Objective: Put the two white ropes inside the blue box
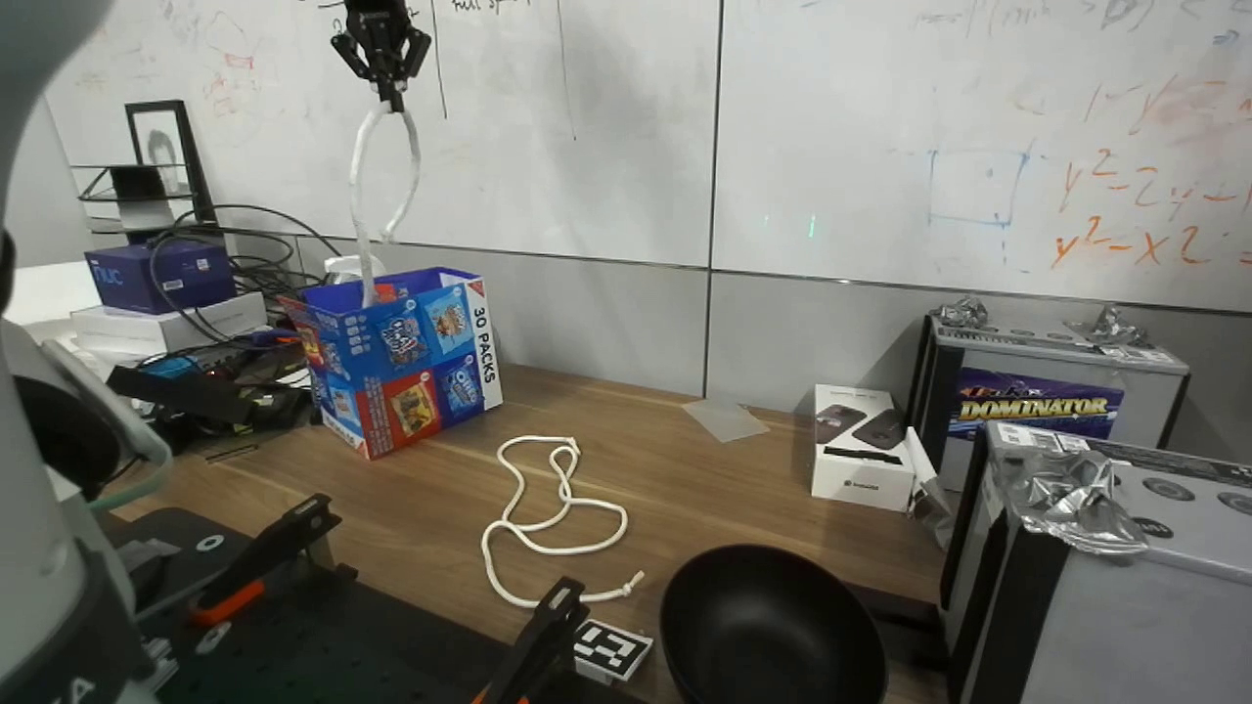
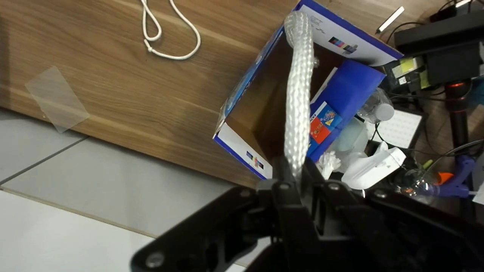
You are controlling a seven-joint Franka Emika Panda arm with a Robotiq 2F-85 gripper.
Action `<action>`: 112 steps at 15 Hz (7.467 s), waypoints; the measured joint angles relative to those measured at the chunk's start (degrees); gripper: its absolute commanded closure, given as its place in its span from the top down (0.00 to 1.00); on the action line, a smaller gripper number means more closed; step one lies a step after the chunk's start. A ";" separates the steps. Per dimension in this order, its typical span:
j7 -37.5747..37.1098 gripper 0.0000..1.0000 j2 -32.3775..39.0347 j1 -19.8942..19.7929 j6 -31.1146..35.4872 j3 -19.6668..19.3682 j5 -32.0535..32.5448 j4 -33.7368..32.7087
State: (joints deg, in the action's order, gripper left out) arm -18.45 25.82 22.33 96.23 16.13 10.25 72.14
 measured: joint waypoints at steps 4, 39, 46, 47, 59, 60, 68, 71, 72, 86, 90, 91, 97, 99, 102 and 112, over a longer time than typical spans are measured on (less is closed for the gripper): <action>-3.90 0.03 1.28 -0.08 0.00 -0.07 -0.07 0.36; 16.54 1.00 -23.49 -11.80 20.34 -6.72 6.04 50.30; 22.58 1.00 -19.42 -19.38 51.74 -13.47 8.46 66.56; 23.65 1.00 -18.20 -20.04 55.13 -14.02 8.48 67.95; 43.36 1.00 -5.00 -21.47 65.55 -14.76 13.78 70.68; 44.65 1.00 -4.53 -21.47 65.55 -14.78 14.97 70.67; 48.97 1.00 -0.11 -21.54 66.56 -14.31 20.04 66.45; 48.98 1.00 3.08 -21.80 67.95 -13.23 19.01 63.71; 48.98 1.00 4.27 -21.94 68.55 -12.93 18.44 62.94; 44.28 1.00 14.54 -24.04 75.02 -11.24 12.94 58.61; 42.33 1.00 15.46 -23.98 75.40 -11.25 12.82 58.39; 42.06 1.00 15.73 -23.98 75.41 -11.25 12.77 58.26; 40.33 1.00 17.47 -23.76 75.42 -11.57 12.68 56.96; 39.77 1.00 17.82 -23.64 75.53 -11.71 12.68 56.70; 39.13 1.00 18.08 -23.57 75.95 -11.85 12.68 56.54; 38.39 0.31 18.70 -23.57 77.51 -12.20 12.68 56.10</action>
State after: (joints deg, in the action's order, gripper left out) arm 19.94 44.52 -1.23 173.74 3.93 22.93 128.24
